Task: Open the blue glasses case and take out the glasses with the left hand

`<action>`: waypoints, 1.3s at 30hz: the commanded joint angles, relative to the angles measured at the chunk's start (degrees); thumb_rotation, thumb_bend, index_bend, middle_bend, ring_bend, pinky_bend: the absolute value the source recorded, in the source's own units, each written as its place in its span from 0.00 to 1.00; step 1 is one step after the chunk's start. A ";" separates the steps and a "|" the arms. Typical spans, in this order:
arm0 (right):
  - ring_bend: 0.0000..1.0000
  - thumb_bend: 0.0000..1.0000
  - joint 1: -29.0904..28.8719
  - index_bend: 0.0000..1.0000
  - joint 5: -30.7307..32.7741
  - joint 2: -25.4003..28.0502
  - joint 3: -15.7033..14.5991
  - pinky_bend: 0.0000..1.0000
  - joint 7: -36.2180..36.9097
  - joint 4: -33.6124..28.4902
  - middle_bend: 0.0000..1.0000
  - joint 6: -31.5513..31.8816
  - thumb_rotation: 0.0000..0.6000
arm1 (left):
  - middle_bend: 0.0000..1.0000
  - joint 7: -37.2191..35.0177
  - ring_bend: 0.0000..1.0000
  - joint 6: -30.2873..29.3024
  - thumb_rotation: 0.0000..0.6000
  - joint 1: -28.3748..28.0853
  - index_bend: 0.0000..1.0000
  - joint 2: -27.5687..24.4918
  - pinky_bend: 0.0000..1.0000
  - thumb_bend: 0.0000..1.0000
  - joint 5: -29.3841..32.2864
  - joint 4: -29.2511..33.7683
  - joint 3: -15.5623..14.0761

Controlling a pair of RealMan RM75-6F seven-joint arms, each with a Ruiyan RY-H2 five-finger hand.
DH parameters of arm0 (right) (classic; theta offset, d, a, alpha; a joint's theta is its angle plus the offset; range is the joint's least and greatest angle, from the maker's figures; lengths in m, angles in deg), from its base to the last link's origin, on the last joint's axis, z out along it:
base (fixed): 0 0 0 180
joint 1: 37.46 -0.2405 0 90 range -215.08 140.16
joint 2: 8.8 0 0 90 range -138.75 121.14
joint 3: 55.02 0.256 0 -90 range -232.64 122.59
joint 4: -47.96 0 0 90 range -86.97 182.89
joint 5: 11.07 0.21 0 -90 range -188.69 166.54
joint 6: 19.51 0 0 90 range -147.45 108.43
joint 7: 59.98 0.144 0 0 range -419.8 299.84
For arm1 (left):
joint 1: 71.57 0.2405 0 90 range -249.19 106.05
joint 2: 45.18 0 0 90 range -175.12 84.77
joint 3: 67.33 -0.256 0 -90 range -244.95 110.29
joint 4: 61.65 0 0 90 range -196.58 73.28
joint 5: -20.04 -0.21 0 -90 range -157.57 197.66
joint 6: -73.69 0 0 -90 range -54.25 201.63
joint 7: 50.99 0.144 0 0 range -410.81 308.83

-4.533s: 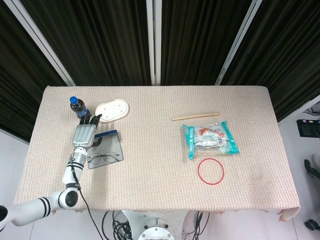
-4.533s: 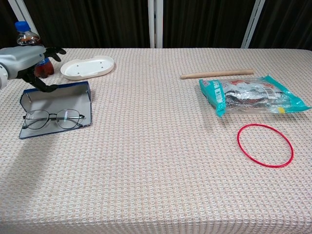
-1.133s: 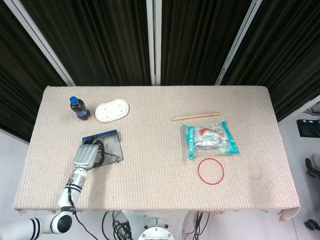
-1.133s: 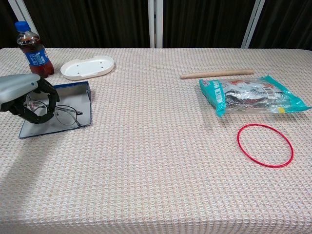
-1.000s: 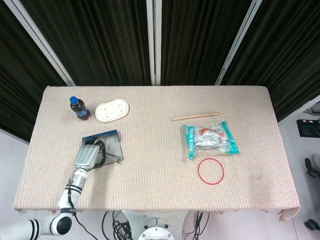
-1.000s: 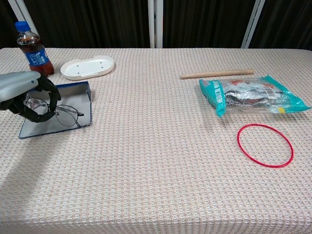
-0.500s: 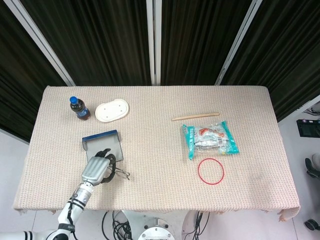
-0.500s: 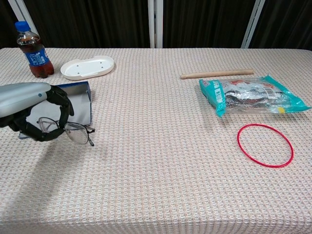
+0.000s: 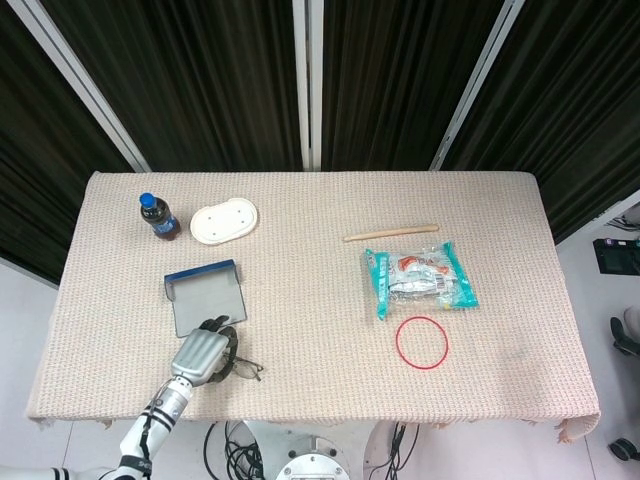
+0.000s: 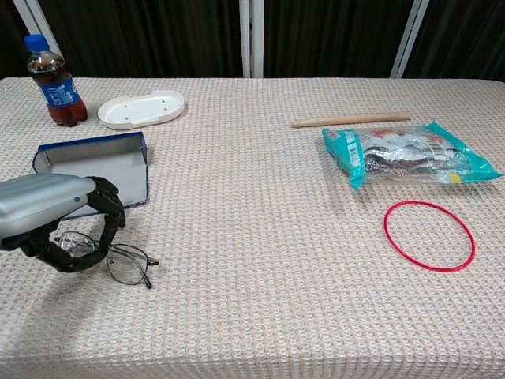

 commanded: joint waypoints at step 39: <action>0.00 0.31 0.07 0.00 -2.60 -1.11 -0.01 0.00 -1.69 -1.41 0.00 2.72 1.00 | 0.00 -28.24 0.00 -13.86 1.00 11.26 0.05 -24.92 0.01 0.27 -12.49 -9.06 4.65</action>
